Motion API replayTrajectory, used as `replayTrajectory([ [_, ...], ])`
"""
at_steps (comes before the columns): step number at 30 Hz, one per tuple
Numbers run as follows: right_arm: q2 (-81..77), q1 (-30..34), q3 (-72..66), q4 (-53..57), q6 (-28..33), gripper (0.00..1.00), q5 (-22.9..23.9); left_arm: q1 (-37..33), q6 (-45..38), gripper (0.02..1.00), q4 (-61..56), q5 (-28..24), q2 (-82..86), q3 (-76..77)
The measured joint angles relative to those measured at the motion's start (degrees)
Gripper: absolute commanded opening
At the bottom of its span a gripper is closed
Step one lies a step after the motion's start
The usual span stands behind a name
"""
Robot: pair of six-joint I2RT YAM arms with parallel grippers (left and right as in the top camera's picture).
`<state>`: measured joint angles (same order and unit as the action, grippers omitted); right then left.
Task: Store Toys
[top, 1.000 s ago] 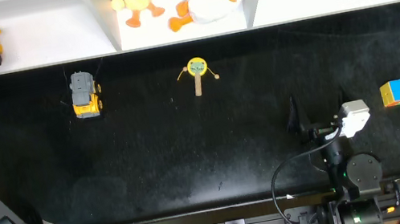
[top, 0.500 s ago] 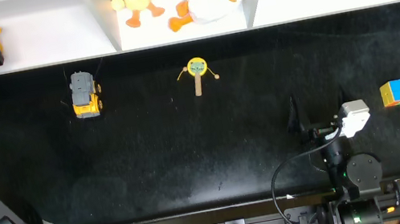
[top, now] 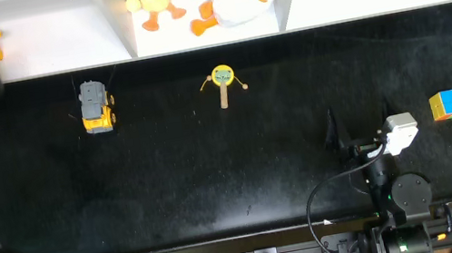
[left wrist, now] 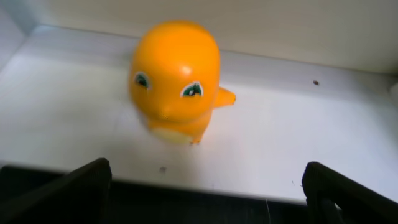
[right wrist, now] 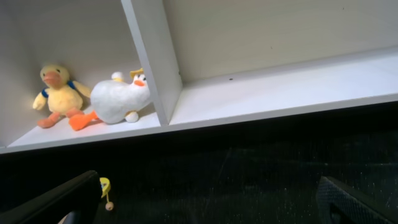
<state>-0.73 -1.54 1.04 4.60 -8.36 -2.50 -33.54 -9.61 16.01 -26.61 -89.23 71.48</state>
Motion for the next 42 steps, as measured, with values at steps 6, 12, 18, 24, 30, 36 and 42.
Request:
replayTrajectory([
  [6, 0.0, 0.0, 0.0, 0.0, 0.0, 0.996, 0.0, -0.7, -2.2, 0.998, 14.3, 2.4, 10.4, 0.2],
  [12, 0.0, 0.0, 0.0, 0.0, 0.0, 0.996, 0.0, 0.0, -5.0, 0.998, 24.9, 2.6, 17.5, 0.2],
  [18, 0.0, 0.0, 0.0, 0.0, 0.0, 0.993, 0.0, 6.6, -9.1, 0.996, 28.0, 1.1, 18.6, 0.1],
  [24, 0.0, 0.0, 0.0, 0.0, 0.0, 0.993, 0.0, 14.1, -8.8, 0.998, 27.9, 4.1, 16.8, -0.2],
  [30, 0.0, 0.0, 0.0, 0.0, 0.0, 0.996, 0.0, 19.9, -6.6, 0.998, 27.7, 7.3, 11.2, -0.3],
  [36, 0.0, 0.0, 0.0, 0.0, 0.0, 0.996, 0.0, 25.4, -2.3, 0.996, 27.7, 13.8, 4.5, -0.3],
  [42, 0.0, 0.0, 0.0, 0.0, 0.0, 0.996, 0.0, 26.4, 1.6, 0.998, 27.4, 18.4, -0.3, -0.7],
])
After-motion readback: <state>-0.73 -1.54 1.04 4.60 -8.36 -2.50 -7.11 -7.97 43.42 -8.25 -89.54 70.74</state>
